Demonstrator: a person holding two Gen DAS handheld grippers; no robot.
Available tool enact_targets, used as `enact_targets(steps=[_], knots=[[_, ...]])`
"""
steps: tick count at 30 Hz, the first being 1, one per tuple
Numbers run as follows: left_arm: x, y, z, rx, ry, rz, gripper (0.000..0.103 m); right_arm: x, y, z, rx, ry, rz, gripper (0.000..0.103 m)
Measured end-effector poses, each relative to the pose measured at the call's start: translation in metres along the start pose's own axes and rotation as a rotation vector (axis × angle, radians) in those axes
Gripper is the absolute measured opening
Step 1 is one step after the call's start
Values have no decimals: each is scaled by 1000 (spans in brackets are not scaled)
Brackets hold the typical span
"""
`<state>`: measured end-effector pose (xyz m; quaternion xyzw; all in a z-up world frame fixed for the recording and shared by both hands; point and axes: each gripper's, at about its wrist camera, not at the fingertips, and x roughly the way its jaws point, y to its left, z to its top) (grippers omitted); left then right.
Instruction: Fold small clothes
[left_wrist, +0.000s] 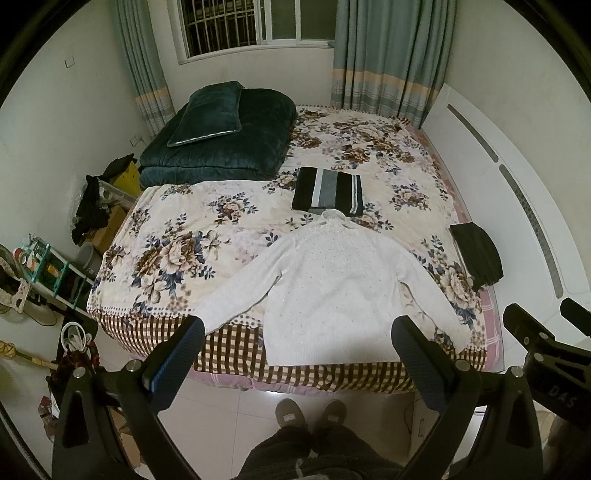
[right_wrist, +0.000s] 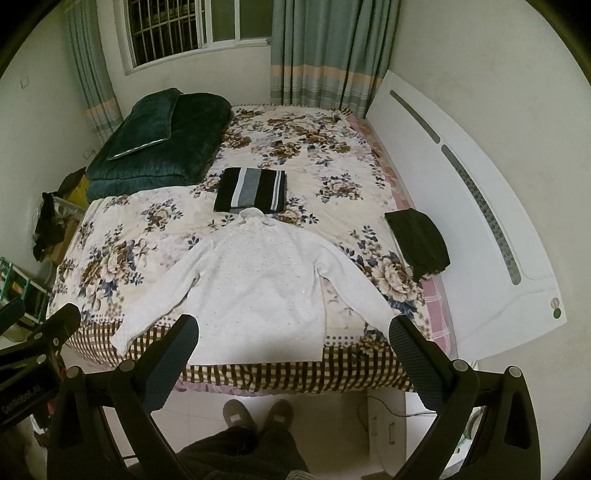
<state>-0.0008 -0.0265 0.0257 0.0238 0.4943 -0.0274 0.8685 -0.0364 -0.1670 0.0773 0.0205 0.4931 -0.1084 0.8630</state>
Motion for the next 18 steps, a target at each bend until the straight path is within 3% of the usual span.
enact_targets(steps=[7, 11, 15, 18], knots=[[2, -3, 1, 1, 3, 1, 103, 2, 0, -2, 6, 0, 1, 103], [12, -8, 6, 12, -37, 26, 103, 3, -1, 5, 51, 15, 6, 103], [55, -12, 19, 28, -120, 58, 103, 36, -26, 1, 145, 34, 7, 103], [114, -10, 28, 27, -119, 78, 103, 99, -58, -23, 250, 51, -48, 103]])
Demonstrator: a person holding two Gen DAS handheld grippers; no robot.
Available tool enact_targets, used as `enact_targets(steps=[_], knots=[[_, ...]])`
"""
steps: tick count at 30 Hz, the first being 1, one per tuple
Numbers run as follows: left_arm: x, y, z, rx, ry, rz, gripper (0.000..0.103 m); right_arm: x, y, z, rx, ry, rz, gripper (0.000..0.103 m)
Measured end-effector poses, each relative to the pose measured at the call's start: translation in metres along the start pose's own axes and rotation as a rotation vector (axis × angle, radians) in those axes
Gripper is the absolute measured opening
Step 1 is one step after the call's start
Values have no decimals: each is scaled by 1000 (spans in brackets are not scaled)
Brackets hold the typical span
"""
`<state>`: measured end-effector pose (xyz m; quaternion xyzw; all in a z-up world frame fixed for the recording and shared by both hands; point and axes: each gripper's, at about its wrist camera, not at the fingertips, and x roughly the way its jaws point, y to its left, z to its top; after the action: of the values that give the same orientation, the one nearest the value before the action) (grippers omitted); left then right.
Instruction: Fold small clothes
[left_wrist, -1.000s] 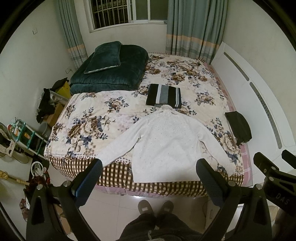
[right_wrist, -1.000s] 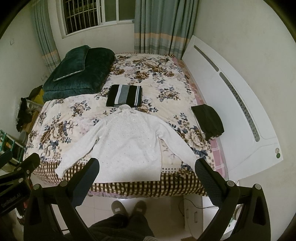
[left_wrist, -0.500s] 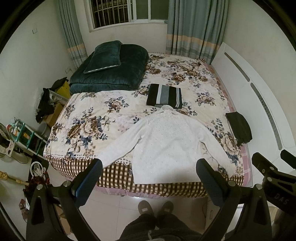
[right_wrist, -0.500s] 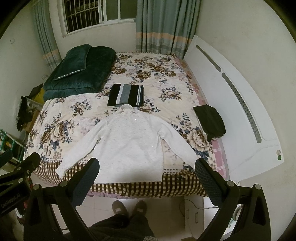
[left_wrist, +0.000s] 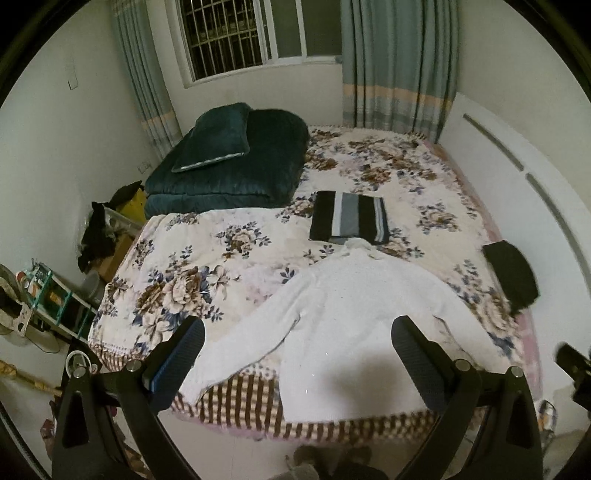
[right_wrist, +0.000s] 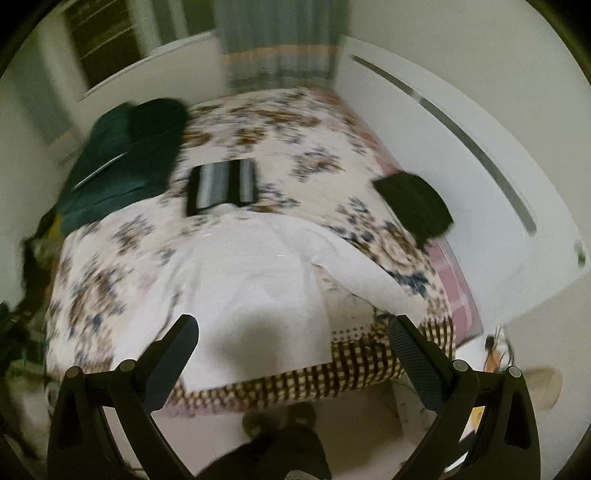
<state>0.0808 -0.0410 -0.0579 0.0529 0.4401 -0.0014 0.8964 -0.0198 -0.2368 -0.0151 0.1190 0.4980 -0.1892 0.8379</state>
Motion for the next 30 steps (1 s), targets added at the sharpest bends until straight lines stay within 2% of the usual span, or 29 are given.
enact_targets(steps=[2, 7, 10, 13, 17, 19, 22, 25, 27, 30], knots=[[42, -7, 0, 8, 41, 20, 103, 53, -27, -6, 85, 55, -36, 103], [147, -31, -18, 25, 154, 64, 103, 189, -124, -36, 344, 220, -93, 103], [213, -50, -39, 42, 263, 110, 103, 274, -189, -59, 524, 306, -92, 99], [266, -59, -60, 36, 346, 152, 103, 347, -251, -86, 729, 361, -82, 96], [329, -71, -86, -2, 451, 188, 103, 420, -316, -121, 987, 394, -62, 93], [355, -74, -99, -36, 491, 198, 103, 449, -343, -144, 1132, 398, -35, 93], [388, -81, -114, -85, 533, 201, 103, 487, -368, -162, 1278, 382, 3, 92], [416, -89, -126, -106, 553, 191, 103, 521, -381, -168, 1375, 340, 57, 92], [428, -90, -131, -107, 558, 191, 103, 533, -387, -166, 1408, 296, 51, 90], [440, -83, -134, -116, 566, 185, 103, 531, -384, -147, 1379, 221, -41, 60]])
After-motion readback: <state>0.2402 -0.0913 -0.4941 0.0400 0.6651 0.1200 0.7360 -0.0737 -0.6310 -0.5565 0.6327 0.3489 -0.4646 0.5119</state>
